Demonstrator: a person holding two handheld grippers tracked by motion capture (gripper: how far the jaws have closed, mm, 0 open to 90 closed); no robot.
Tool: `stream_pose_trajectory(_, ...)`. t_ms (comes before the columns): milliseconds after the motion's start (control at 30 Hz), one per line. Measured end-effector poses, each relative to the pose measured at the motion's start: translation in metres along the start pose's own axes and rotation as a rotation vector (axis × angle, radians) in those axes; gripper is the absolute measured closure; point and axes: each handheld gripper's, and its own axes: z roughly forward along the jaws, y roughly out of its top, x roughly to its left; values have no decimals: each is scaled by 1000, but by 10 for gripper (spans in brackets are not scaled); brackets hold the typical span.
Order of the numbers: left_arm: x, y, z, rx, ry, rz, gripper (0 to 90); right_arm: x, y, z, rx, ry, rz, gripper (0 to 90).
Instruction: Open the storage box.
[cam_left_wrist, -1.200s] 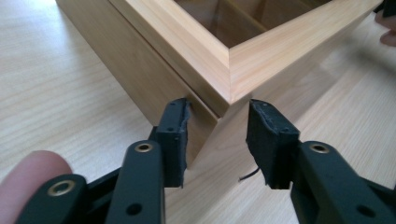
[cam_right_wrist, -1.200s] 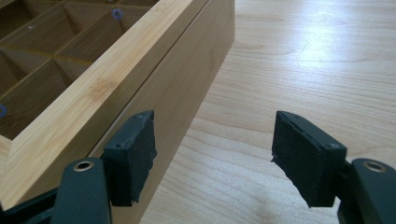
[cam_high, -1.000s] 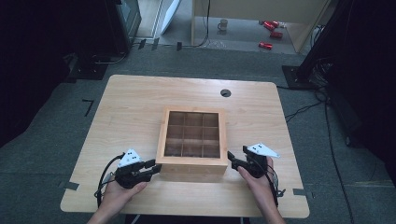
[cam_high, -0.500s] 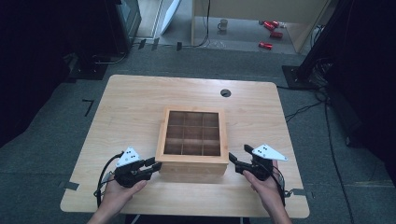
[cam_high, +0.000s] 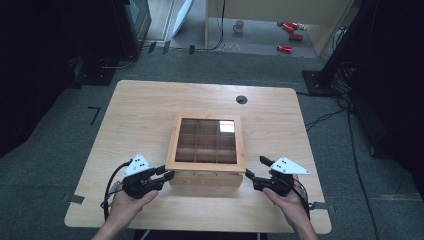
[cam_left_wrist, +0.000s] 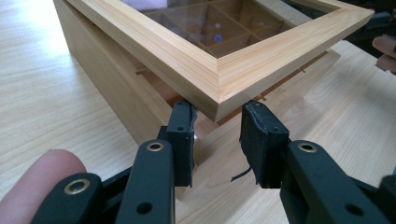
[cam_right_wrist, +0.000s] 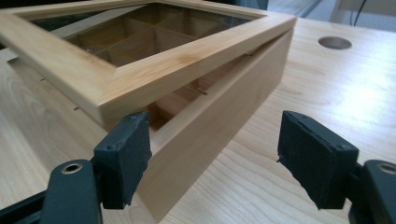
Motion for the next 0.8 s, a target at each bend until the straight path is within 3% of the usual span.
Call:
stream_pose_trajectory(33, -1, 2, -1, -4, 4, 3, 658, 5, 1, 0, -8, 1, -33, 245)
stream_pose_trajectory(300, -1, 4, -2, -5, 12, 1, 637, 18, 6, 1, -39, 14, -102, 241)
stream_pose_trajectory(367, -1, 5, -2, -3, 14, 0, 622, 25, 7, 1, -53, -1, -154, 245)
stream_pose_trajectory(433, 0, 5, -2, -3, 18, -2, 610, 28, 8, 2, -62, -3, -176, 245)
stream_pose_trajectory(567, 0, 4, -1, 10, 25, 1, 582, 34, 9, 4, -82, 21, -217, 245)
stream_pose_trajectory(733, -1, -4, 4, 42, 40, 30, 541, 35, 21, -1, -163, 26, -185, 308)
stream_pose_trajectory(800, 0, -5, 7, 44, 23, 22, 548, 35, 21, 0, -157, 29, -184, 307)
